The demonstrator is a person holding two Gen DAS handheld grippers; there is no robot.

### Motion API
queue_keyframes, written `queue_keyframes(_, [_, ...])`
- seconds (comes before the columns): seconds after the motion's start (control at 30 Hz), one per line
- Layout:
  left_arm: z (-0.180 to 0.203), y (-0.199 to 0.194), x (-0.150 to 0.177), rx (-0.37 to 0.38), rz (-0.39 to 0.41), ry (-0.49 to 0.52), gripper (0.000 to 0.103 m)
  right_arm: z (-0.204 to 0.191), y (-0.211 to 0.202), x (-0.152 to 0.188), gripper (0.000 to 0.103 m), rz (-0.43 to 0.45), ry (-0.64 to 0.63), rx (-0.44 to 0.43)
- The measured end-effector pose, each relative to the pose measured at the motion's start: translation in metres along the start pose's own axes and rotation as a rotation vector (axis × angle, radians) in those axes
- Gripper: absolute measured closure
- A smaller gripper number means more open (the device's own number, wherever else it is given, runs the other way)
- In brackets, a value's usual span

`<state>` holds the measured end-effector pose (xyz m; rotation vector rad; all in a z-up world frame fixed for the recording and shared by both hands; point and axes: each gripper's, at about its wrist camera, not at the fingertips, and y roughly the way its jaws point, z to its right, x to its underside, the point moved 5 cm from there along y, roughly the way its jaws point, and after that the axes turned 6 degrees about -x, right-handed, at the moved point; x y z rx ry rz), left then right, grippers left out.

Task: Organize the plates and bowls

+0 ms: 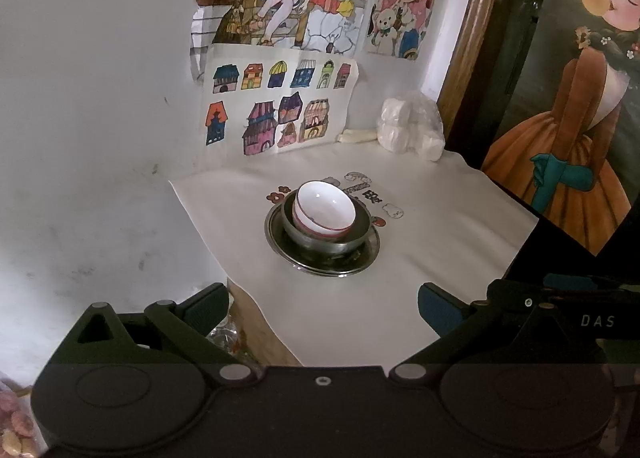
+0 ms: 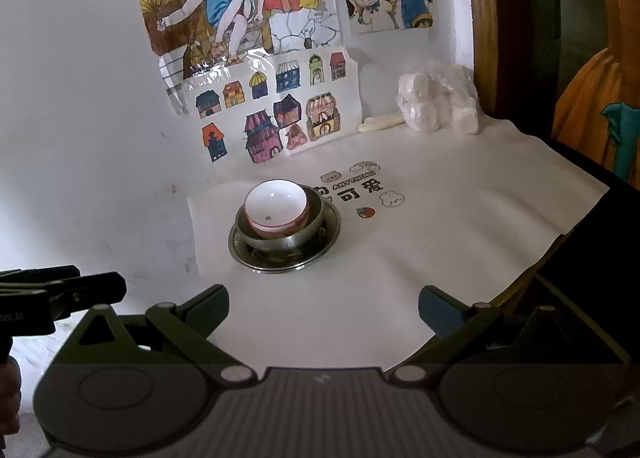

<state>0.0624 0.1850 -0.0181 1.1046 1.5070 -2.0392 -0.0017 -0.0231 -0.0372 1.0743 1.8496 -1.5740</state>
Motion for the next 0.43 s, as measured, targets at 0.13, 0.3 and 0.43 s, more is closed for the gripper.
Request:
queue_keyframes(0.13, [-0.003,0.007,-0.003,0.002,-0.008,-0.003,0.002,0.000,0.007,-0.002,0.000,-0.008,0.001,0.002])
queue_keyframes(0.3, [-0.005,0.015,-0.006,0.002,-0.015,-0.005,0.002,0.002,0.017,-0.006,0.000,-0.016,0.002,0.004])
queue_keyframes(0.43, [-0.007,0.024,-0.009,0.000,-0.024,-0.010,0.002,0.003,0.026,-0.009,0.000,-0.028,0.005,0.003])
